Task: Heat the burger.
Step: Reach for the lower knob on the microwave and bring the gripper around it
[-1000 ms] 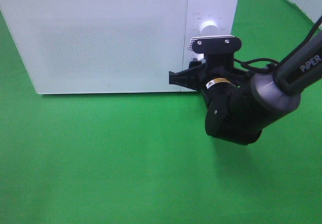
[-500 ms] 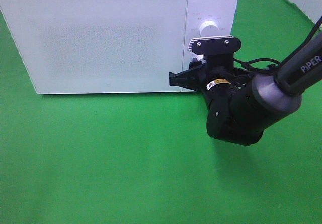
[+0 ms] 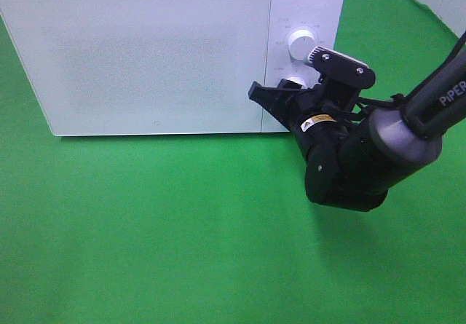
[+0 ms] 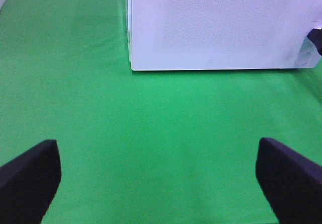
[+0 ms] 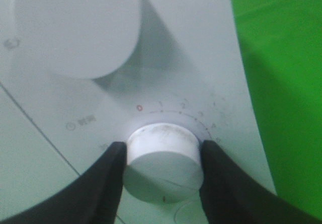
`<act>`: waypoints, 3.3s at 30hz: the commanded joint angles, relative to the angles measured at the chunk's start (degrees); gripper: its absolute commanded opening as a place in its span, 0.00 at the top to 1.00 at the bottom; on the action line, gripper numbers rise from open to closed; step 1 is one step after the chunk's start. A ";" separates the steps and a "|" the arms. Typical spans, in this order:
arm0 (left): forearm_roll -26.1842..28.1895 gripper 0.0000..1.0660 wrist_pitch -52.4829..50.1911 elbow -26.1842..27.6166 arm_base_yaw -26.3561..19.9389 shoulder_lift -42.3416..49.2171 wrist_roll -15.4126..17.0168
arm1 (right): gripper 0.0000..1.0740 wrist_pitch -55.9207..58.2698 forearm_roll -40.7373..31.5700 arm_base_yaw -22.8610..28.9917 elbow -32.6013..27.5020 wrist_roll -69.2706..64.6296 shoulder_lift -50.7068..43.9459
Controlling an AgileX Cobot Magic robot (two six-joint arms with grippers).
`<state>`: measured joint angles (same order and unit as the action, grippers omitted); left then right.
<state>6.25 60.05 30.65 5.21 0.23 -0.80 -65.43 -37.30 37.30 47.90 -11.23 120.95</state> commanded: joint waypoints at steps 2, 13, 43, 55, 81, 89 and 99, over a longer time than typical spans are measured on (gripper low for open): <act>0.06 0.08 -0.52 -0.11 0.00 1.03 -0.06 | 0.97 -7.62 11.17 -0.34 2.06 -21.26 -0.57; 0.06 0.08 -0.52 -0.11 0.00 1.03 -0.06 | 0.97 -8.08 11.46 -0.34 2.06 -56.09 -0.57; 0.06 0.08 -0.52 -0.11 0.00 1.03 -0.06 | 0.95 -13.75 7.45 -0.34 2.06 -78.95 -0.57; 0.06 0.08 -0.52 -0.11 0.00 1.03 -0.06 | 0.93 -13.81 6.42 -0.34 2.06 -78.61 -0.57; 0.06 0.08 -0.52 -0.11 0.00 1.03 -0.06 | 0.41 -10.43 -1.83 -0.34 0.29 -71.05 -0.57; 0.06 0.08 -0.52 -0.11 0.00 1.03 0.00 | 0.38 -8.54 1.78 -0.34 -3.84 -70.19 -3.04; 0.06 0.08 -0.52 -0.11 0.00 1.03 0.00 | 0.38 -1.38 9.05 -0.34 -12.03 -68.58 -9.28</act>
<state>6.25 60.05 30.65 5.21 0.23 -0.92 -67.67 -30.65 37.18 37.41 -82.05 113.90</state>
